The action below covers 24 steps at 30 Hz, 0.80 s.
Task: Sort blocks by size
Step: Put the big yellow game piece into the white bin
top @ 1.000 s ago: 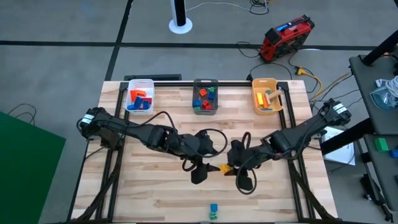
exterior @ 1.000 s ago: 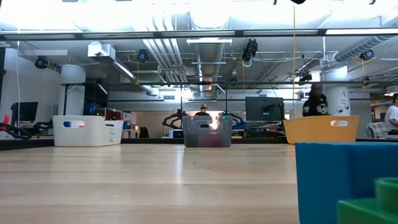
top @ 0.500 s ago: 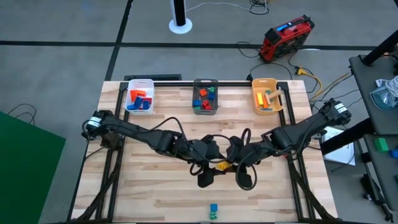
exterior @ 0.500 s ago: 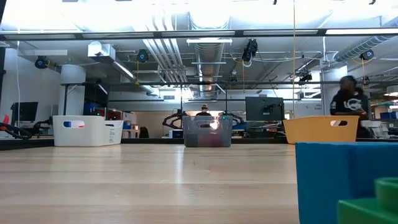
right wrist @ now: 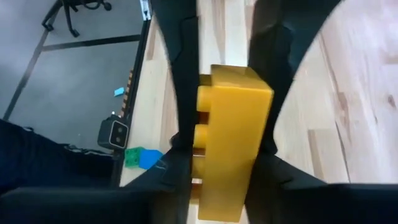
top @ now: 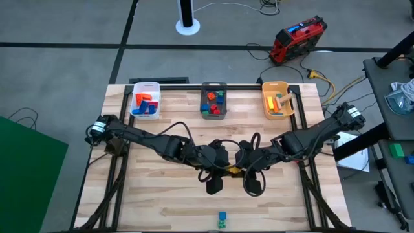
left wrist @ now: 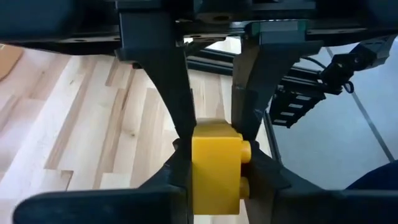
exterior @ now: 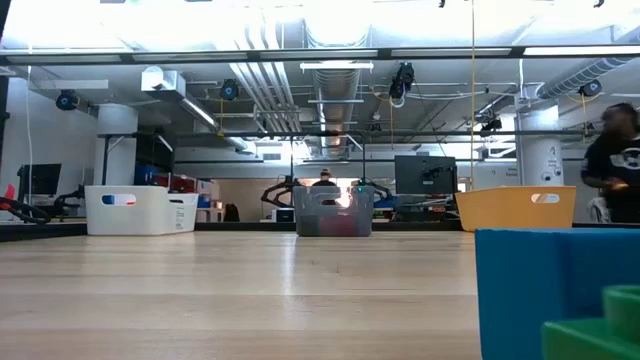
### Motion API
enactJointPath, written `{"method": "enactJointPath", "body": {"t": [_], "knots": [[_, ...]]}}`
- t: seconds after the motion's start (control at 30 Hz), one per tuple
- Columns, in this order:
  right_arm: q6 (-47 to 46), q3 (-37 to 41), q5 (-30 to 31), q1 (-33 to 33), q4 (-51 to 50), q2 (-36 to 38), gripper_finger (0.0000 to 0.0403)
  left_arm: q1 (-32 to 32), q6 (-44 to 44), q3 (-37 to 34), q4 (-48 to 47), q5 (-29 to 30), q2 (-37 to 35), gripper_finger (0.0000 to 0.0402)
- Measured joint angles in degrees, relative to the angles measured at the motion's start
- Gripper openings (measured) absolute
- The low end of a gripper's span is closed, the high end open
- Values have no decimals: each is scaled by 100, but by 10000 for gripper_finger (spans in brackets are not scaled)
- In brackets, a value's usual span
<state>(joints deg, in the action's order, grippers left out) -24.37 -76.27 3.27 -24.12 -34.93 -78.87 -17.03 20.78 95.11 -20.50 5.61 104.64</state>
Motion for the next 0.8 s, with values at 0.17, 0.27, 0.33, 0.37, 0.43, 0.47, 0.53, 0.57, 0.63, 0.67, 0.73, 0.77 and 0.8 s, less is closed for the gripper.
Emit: {"method": "enactJointPath", "body": {"t": [0.17, 0.27, 0.33, 0.37, 0.43, 0.47, 0.53, 0.57, 0.63, 0.67, 0.73, 0.77, 0.8], "knots": [[115, 0, -15, 22, 29, 0, 155, 21, 23, 97, -314, 12, -9, 64], [122, 0, -10, 76, -26, 0, 196, 45, -68, 205, -581, 135, -11, 64], [119, 0, 0, 146, -71, 2, 213, 68, -142, 335, -921, 285, -11, 64], [119, 0, 2, 191, -99, 19, 219, 91, -169, 406, -1102, 359, -11, 65], [123, -1, 35, 293, -138, 37, 229, 172, -238, 559, -1436, 404, -11, 69], [126, -14, 55, 359, -186, 42, 232, 220, -264, 643, -1644, 433, -11, 70], [123, -70, 103, 508, -363, 42, 237, 332, -301, 798, -2147, 508, -11, 71], [114, -118, 131, 582, -532, 44, 239, 396, -302, 865, -2451, 562, -11, 71], [104, -218, 225, 733, -814, 65, 242, 581, -302, 961, -3088, 650, -11, 72], [105, -262, 263, 818, -917, 67, 243, 674, -308, 1000, -3288, 664, -11, 73], [104, -314, 387, 1022, -1134, 70, 242, 876, -330, 1017, -3777, 671, -35, 73], [108, -323, 436, 1132, -1183, 70, 242, 995, -339, 986, -3991, 663, -63, 73], [127, -323, 456, 1239, -1188, 70, 240, 1127, -344, 950, -4210, 649, -92, 74]]}}
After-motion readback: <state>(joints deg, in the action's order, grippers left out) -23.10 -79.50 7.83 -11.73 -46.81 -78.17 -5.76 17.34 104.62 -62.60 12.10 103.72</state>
